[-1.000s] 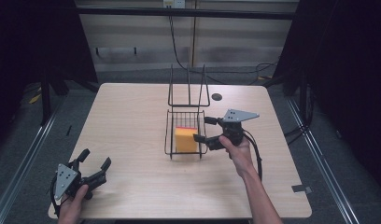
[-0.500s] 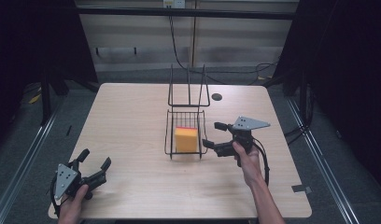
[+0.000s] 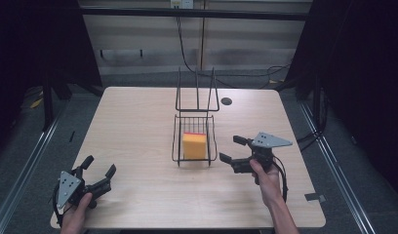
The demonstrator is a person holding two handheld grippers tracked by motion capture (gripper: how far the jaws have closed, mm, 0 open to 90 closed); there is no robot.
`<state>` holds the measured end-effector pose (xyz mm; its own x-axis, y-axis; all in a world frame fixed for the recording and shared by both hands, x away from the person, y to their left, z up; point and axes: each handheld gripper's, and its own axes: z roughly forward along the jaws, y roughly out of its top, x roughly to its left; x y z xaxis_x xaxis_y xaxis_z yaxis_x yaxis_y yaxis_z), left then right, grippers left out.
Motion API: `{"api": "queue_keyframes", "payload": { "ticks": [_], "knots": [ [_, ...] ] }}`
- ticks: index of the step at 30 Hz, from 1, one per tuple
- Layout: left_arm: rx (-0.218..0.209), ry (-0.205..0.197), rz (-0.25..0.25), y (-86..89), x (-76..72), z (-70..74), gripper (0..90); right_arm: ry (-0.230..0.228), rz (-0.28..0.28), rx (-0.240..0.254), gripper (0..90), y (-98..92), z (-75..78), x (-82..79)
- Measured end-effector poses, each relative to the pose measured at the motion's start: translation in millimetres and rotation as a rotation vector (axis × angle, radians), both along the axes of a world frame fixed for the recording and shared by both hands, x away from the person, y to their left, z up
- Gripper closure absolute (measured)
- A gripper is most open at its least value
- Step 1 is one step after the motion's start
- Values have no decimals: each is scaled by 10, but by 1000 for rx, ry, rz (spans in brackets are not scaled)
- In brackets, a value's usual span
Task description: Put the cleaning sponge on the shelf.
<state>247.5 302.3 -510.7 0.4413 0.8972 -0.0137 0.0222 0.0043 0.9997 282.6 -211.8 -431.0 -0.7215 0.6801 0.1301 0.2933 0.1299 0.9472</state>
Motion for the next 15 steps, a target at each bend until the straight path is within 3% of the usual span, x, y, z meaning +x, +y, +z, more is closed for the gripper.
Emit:
{"api": "queue_keyframes", "payload": {
  "ticks": [15],
  "knots": [
    [0, 0, 0, 0, 0, 0, 152, -24, -95, -28, 135, -163, -197, -314]
  ]
}}
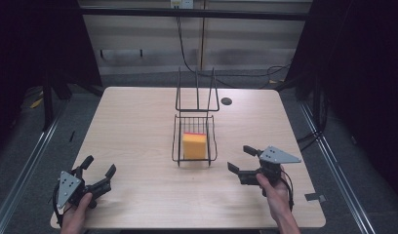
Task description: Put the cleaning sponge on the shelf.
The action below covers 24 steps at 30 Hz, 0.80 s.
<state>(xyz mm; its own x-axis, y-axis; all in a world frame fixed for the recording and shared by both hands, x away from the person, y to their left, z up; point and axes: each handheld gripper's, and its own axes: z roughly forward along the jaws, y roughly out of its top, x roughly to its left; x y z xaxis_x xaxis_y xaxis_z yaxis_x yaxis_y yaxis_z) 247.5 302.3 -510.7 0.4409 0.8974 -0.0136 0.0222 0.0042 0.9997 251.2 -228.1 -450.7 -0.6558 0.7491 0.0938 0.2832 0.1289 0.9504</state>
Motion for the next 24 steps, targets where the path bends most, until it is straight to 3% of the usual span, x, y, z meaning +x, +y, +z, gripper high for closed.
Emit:
{"api": "queue_keyframes", "payload": {
  "ticks": [7, 19, 21, 24],
  "knots": [
    [-1, 0, -1, -1, -1, 0, 153, -8, -60, -24, 135, -57, -142, -129],
    [-3, 0, -1, -2, -1, -1, 153, -32, -180, 1, 138, -200, -519, -289],
    [5, -2, 3, 5, -4, 1, 151, -26, -188, 6, 140, -202, -540, -299],
    [4, -2, 4, 4, -2, 0, 152, -63, -182, 4, 140, -207, -544, -324]
  ]
}}
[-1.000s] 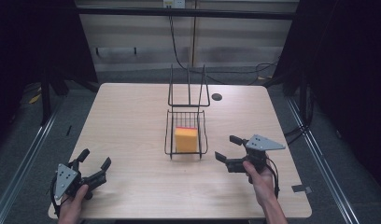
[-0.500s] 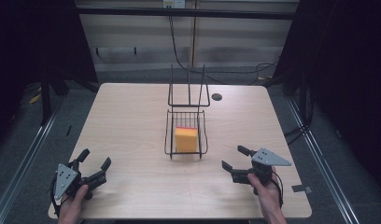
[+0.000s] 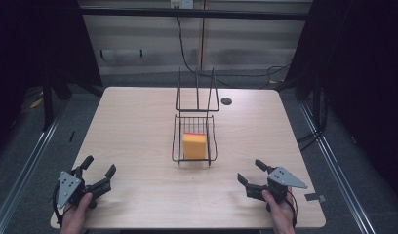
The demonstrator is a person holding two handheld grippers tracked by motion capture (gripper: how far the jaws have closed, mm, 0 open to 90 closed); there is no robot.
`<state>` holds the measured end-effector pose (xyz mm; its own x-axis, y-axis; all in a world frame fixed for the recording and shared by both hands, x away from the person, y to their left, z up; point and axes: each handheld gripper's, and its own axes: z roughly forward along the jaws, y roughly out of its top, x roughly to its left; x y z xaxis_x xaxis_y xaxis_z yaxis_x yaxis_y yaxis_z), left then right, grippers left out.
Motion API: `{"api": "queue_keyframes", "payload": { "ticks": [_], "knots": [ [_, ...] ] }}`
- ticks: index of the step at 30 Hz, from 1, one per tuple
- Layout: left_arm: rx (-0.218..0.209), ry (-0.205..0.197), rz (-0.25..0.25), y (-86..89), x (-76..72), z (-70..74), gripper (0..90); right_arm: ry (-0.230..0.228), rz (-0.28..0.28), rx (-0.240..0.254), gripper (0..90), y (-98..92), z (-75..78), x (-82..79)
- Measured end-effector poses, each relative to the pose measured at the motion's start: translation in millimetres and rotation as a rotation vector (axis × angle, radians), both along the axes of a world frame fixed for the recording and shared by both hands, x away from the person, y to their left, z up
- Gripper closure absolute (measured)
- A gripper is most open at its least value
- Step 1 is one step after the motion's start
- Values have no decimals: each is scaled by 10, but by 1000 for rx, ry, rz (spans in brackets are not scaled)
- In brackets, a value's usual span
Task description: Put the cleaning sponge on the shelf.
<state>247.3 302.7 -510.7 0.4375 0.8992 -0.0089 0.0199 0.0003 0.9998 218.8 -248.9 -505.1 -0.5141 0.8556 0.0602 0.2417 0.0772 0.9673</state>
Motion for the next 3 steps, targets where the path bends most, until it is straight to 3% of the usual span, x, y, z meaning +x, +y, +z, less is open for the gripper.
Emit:
{"api": "queue_keyframes", "payload": {
  "ticks": [3],
  "knots": [
    [0, 0, 0, 0, 0, 0, 152, -24, 1, 4, 136, -7, -3, -21]
  ]
}}
